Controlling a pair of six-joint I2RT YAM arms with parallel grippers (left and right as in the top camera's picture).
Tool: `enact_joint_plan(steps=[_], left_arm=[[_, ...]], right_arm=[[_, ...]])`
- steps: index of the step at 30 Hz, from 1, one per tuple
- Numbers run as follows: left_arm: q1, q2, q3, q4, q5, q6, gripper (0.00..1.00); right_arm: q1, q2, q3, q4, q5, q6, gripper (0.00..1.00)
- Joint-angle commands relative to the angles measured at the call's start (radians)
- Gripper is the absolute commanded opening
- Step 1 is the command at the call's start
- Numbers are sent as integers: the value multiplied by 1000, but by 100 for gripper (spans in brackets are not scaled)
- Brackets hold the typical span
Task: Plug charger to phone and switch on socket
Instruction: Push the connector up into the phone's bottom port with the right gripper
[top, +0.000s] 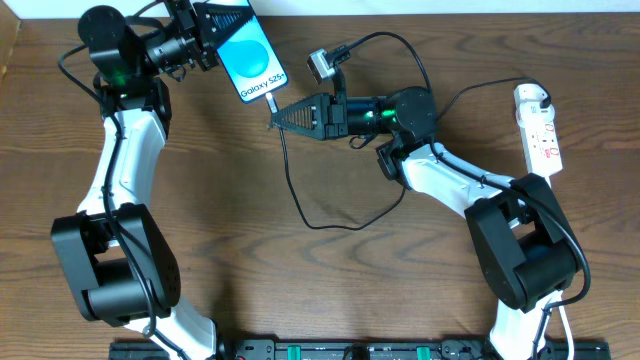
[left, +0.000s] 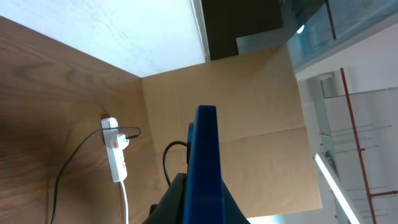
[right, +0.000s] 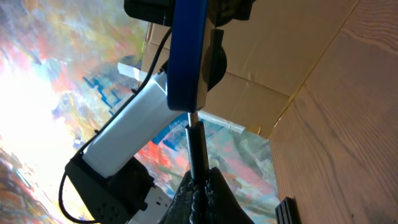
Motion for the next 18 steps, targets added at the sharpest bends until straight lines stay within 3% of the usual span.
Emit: enact_joint_plan(steps=[1, 18], left_arm=[[-7, -24, 14, 13, 77, 35, 7], [-12, -24, 14, 13, 134, 93, 7]], right_arm=[[-5, -2, 4, -5, 35, -1, 1], [-5, -2, 4, -9, 74, -19, 1]])
